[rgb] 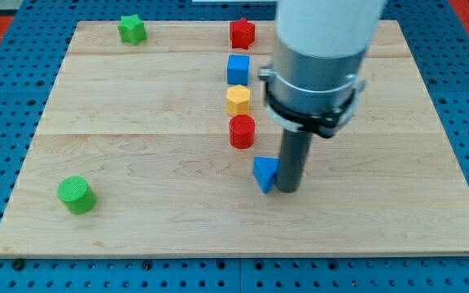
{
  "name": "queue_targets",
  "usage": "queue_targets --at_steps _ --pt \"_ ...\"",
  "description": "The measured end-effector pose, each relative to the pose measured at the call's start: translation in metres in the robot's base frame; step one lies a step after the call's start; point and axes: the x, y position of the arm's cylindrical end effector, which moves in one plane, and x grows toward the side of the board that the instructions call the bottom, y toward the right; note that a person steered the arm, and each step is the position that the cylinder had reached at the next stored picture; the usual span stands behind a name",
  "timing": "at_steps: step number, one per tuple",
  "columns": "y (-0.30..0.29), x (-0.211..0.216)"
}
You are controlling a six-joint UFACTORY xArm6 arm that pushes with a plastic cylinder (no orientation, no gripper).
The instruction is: Slide the green circle to bottom center
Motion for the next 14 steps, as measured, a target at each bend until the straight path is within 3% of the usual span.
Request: queue_targets --at_steps 2,3,4,6,7,8,10,11,13,14 --pt "-0.019 -0.001" --pt "-0.032 0.070" --pt "-0.064 0.089" --pt "-0.301 0.080" --pt "-0.312 0.048" --pt "-0.282 0.013" --pt "-0.131 0.010" --pt "-0.100 0.017" --pt "-0.132 0.069" --pt "-0.085 0.067"
